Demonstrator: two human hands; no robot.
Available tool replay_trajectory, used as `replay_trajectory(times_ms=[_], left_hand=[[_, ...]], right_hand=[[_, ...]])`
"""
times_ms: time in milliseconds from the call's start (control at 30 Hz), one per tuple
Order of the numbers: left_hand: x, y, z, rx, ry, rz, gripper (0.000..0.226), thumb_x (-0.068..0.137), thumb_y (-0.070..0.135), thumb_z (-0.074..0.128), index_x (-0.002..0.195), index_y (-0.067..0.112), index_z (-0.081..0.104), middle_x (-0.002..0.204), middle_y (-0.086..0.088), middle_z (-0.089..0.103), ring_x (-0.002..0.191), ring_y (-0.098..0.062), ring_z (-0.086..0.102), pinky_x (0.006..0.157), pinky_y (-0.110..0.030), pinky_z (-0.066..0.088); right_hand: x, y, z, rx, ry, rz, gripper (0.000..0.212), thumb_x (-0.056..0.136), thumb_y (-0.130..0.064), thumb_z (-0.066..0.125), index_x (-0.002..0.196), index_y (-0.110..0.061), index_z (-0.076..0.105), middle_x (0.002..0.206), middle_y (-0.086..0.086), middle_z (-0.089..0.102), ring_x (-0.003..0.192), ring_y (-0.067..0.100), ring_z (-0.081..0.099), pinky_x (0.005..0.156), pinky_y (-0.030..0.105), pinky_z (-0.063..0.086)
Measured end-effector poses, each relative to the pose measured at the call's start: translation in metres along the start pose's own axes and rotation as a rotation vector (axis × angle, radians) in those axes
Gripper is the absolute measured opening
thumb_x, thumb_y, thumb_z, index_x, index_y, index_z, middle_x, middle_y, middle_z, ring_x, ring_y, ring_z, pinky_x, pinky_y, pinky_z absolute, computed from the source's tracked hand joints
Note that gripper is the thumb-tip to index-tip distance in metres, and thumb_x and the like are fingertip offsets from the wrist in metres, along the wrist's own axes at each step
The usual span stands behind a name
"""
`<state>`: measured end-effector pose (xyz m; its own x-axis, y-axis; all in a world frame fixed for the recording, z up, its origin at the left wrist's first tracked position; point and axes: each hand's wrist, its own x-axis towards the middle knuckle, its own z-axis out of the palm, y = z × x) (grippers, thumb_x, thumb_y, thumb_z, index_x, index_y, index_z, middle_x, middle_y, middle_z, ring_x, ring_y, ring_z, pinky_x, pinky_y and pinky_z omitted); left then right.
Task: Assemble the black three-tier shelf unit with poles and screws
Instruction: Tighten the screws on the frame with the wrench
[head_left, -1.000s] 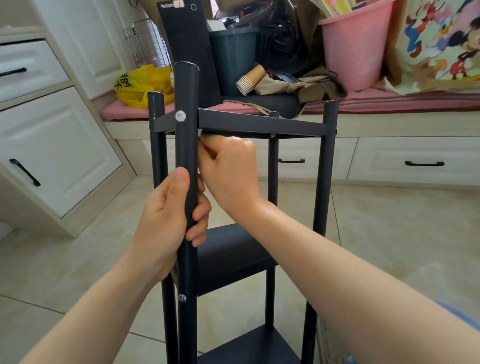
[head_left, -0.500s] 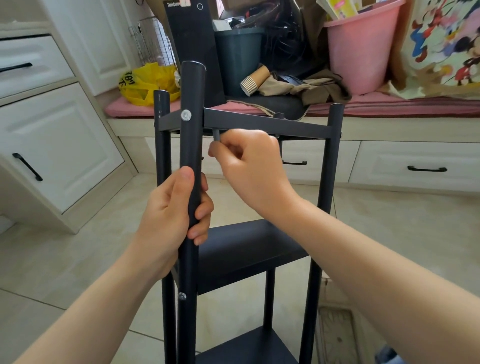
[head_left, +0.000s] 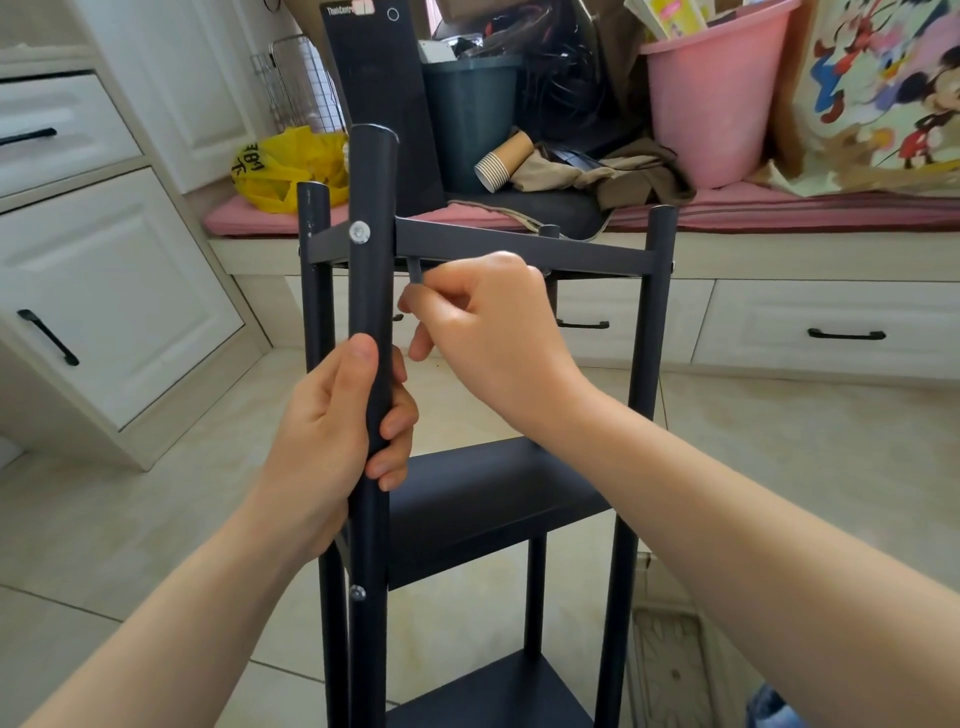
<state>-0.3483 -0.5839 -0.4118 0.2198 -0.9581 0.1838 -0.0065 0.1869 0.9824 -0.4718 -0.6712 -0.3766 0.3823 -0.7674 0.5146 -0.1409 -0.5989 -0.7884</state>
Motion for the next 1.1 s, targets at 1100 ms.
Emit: replay_trajectory(times_ms=[1100], left_hand=[[0.001, 0.001, 0.004, -0.005, 0.006, -0.008, 0.050, 0.083, 0.070, 0.050, 0.075, 0.023, 0.061, 0.057, 0.000, 0.043, 0.038, -0.012, 0.033, 0.038, -0.023, 0.035]], right_hand=[[-0.002, 0.019, 0.032, 0.027, 0.124, 0.014, 0.042, 0.096, -0.012, 0.060, 0.057, -0.022, 0.046, 0.049, -0.006, 0.044, 0.050, 0.014, 0.039, 0.055, 0.026, 0.035]])
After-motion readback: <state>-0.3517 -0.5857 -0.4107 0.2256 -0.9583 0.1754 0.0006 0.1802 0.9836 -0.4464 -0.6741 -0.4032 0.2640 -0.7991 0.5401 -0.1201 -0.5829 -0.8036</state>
